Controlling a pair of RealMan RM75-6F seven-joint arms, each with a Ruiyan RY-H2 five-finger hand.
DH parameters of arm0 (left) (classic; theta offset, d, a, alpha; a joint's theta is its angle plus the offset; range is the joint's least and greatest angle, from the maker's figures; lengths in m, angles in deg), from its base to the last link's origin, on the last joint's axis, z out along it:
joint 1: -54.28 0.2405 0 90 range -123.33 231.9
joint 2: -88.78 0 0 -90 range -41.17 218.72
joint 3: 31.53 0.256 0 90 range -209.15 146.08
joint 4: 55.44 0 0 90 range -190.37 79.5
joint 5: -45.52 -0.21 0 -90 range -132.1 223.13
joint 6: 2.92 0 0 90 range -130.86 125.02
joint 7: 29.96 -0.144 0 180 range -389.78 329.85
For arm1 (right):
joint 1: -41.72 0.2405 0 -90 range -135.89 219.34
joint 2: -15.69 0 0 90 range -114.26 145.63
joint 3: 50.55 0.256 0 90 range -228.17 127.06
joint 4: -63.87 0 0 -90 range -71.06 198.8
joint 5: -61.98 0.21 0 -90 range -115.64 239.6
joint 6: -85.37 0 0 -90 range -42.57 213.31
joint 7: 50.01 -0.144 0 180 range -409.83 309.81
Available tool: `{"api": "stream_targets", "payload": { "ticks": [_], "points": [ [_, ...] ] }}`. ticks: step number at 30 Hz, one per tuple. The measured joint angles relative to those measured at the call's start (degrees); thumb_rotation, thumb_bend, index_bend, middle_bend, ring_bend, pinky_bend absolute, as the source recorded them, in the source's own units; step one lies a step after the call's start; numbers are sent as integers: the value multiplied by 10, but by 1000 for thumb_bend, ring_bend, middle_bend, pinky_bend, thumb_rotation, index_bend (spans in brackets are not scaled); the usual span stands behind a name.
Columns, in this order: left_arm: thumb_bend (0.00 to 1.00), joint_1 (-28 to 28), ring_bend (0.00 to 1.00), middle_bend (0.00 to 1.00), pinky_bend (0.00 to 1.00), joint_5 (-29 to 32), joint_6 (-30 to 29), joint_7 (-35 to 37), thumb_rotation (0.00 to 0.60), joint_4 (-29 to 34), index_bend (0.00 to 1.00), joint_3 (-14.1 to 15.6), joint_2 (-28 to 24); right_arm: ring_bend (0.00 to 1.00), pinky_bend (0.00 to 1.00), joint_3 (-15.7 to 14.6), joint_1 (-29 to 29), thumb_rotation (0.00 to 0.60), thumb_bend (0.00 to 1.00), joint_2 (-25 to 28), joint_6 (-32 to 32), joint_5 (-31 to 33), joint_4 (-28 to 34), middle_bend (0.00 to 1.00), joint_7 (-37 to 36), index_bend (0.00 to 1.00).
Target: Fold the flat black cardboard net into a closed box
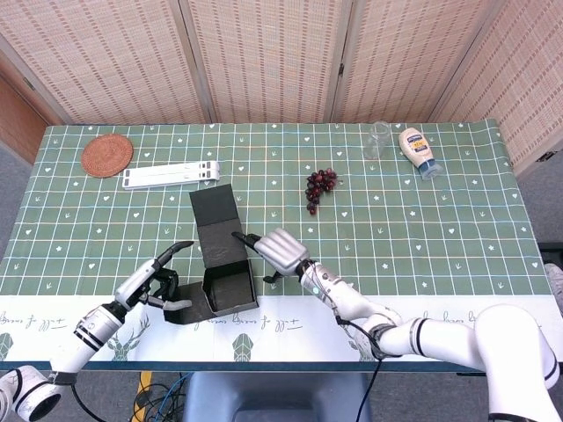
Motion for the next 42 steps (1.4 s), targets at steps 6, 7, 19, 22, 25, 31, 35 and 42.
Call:
{"api": "stream_targets", "payload": {
  "ticks": [6, 7, 19, 22, 25, 31, 35, 42],
  "points": [
    [93, 6, 679, 60, 892, -4, -5, 6, 600, 1, 69, 0, -6, 846, 1000, -3, -17, 600, 180, 0, 6, 6, 23, 182, -49, 0],
    [93, 7, 679, 60, 892, -6, -5, 7, 600, 2, 69, 0, -6, 845, 1000, -6, -25, 600, 159, 3, 9, 5, 31, 165, -63, 0],
    [93, 5, 679, 60, 892, -13, 0, 0, 600, 10, 69, -4, -3, 826, 1000, -24, -81, 600, 0, -4, 15, 10, 39, 88, -187, 0],
    [93, 5, 679, 60, 892, -11, 2, -1, 600, 9, 69, -5, -3, 826, 1000, -23, -80, 600, 0, -24, 12, 6, 18, 88, -199, 0],
    [93, 6, 679, 60, 892, -10, 2, 1, 600, 7, 69, -6, -3, 826, 1000, -21, -79, 600, 0, -44, 9, 3, -4, 88, -213, 0],
    [93, 9, 679, 60, 892, -10, 2, 7, 600, 1, 69, -5, -3, 826, 1000, -12, -75, 600, 0, -80, 4, -5, -36, 94, -244, 0],
    [93, 12, 679, 60, 892, -11, 0, 12, 600, -3, 69, -5, -4, 826, 1000, -8, -73, 600, 0, -103, 7, -11, -59, 125, -256, 0],
    [93, 17, 679, 60, 892, -12, -6, 17, 600, -7, 69, -5, -6, 847, 1000, -1, -67, 600, 107, -142, 9, -16, -101, 261, -268, 62]
  ]
}}
